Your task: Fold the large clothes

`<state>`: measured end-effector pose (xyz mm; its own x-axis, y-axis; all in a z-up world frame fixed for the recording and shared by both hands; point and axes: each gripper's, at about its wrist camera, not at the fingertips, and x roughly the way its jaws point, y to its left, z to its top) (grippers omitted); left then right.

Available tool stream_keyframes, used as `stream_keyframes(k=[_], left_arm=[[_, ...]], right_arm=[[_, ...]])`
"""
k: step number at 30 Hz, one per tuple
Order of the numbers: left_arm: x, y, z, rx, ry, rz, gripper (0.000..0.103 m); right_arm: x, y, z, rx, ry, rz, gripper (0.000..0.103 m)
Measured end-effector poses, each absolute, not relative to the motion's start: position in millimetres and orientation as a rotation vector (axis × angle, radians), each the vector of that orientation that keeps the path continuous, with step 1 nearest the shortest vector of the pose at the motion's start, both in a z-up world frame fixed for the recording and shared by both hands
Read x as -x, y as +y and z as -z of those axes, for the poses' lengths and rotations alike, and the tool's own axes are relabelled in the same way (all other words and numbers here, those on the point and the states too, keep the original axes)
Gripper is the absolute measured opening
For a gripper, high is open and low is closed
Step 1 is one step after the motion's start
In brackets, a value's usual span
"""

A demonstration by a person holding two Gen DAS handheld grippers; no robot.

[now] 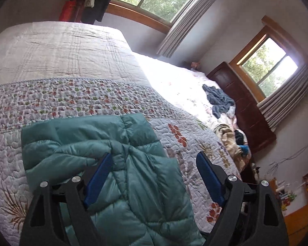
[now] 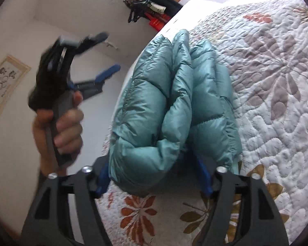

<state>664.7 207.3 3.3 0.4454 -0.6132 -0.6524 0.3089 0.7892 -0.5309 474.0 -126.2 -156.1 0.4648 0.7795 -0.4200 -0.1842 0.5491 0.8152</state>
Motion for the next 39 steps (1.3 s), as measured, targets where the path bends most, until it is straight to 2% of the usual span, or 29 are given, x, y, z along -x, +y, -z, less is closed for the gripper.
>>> stream_keyframes(k=[1,4,14,15,16,17,20,27,30,32,33,36,39], left_arm=[[-657.6,217.1,-3.9,0.383,0.944,0.631,0.084],[-638.2,235.5,3.2,0.411,0.925,0.729,0.084],[-631.7,235.3,45.8,0.471,0.975,0.873,0.081],[-630.4,232.9,47.5,0.469,0.975,0.882,0.081],[-631.2,231.1,48.8,0.468,0.975,0.890,0.081],[-631.7,229.3,50.2,0.468,0.976,0.896,0.081],[-629.0,222.3,50.3,0.475,0.969,0.938,0.080],[-598.3,176.7,46.9,0.379,0.978,1.098,0.077],[-604.2,159.1,68.6,0.283,1.054,1.039,0.069],[-608.9,159.0,76.5,0.289,1.091,1.028,0.069],[-607.0,161.5,74.3,0.286,1.089,1.029,0.069],[-603.0,170.0,65.4,0.300,1.079,1.044,0.073],[-595.5,174.4,57.7,0.319,1.056,1.066,0.073]], right_arm=[[-477.1,-129.1,152.9,-0.782,0.900,-0.693,0.075],[-501.2,-140.4,139.9,-0.802,0.906,-0.730,0.089],[-614.5,-124.3,129.0,-0.722,1.125,-0.729,0.090],[-620.1,-123.3,129.7,-0.698,1.139,-0.711,0.087],[-623.5,-121.4,129.7,-0.660,1.151,-0.705,0.056],[-624.2,-120.8,130.1,-0.618,1.166,-0.708,0.037],[-612.1,-138.5,138.8,-0.630,1.132,-0.711,0.032],[-582.3,-194.9,214.9,-0.905,1.051,-0.709,0.033],[-579.6,-200.0,231.6,-0.948,1.047,-0.720,0.040],[-575.6,-203.9,222.2,-0.919,1.039,-0.694,0.057],[-570.0,-208.3,210.1,-0.893,1.019,-0.673,0.061],[-552.7,-213.9,166.4,-0.801,0.935,-0.672,0.062],[-549.7,-202.5,150.3,-0.765,0.984,-0.700,0.062]])
